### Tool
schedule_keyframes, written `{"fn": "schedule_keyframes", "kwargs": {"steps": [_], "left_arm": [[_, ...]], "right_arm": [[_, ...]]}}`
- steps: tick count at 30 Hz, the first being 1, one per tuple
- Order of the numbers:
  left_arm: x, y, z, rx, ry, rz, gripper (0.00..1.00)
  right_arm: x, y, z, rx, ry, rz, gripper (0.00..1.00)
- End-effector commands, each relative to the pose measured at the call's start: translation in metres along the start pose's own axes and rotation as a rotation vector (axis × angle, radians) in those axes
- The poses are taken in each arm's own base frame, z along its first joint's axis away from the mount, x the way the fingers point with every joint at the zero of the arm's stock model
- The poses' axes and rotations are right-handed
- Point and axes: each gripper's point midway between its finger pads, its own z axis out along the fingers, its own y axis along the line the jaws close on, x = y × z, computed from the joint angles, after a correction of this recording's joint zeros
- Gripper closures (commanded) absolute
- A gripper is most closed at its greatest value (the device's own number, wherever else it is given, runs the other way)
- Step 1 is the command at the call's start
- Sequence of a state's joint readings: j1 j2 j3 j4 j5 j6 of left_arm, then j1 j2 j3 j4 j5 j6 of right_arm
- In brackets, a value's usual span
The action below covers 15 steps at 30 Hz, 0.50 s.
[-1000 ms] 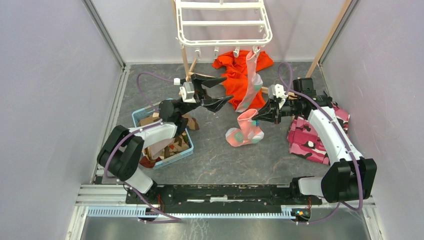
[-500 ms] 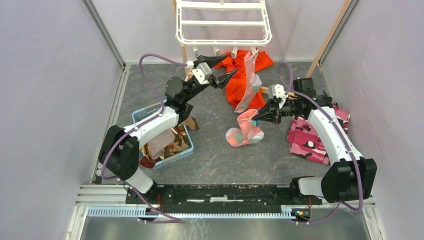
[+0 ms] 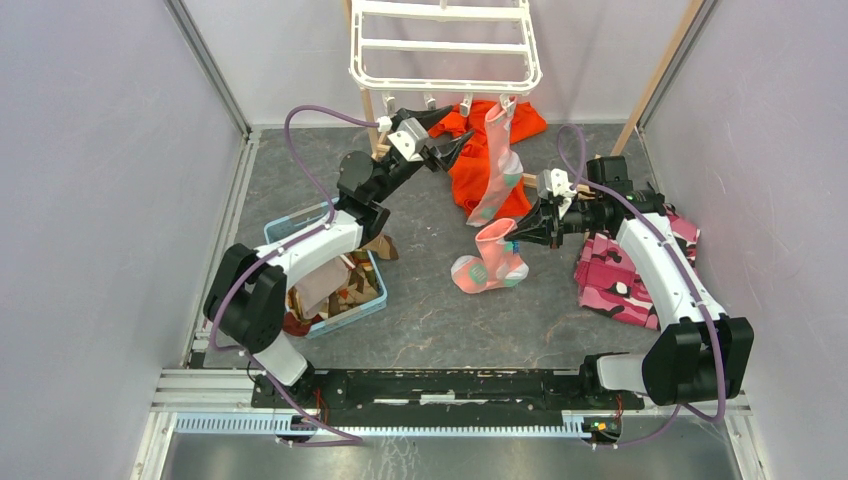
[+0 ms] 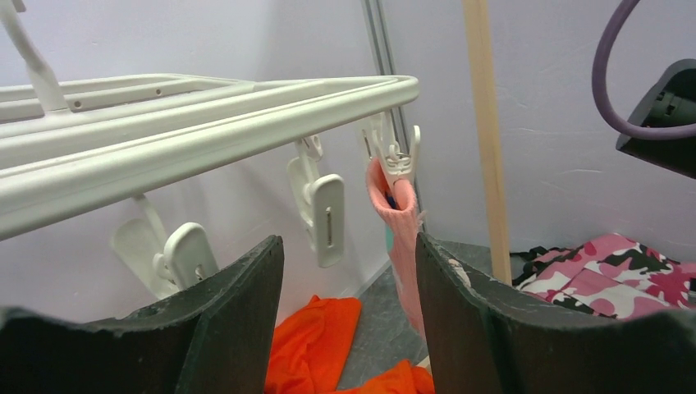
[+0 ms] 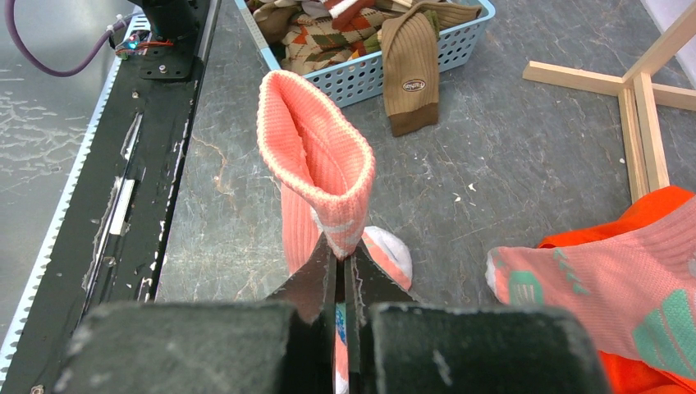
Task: Clip the socks to the hanger
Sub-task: Open the clamp at the hanger.
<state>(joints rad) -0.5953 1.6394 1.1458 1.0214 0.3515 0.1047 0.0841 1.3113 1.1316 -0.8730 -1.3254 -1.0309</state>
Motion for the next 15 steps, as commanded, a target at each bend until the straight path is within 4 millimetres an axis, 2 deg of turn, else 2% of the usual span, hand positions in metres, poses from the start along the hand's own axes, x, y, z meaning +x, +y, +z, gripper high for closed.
{"fn": "schedule_keyframes", "kwargs": {"steps": [1,15], "left_arm": [[-0.023,0.015,0.008,-0.066,-0.123,0.004,0.34],[-0.029,0.013,0.023,-0.042,-0.209,-0.063,0.34]], "right_arm": [[-0.015,-0.006,-0.002,0.001,-0.024,-0.052,1.0],[-0.015,-0.006,-0.003,0.001,-0.024,-0.055,1.0]]}}
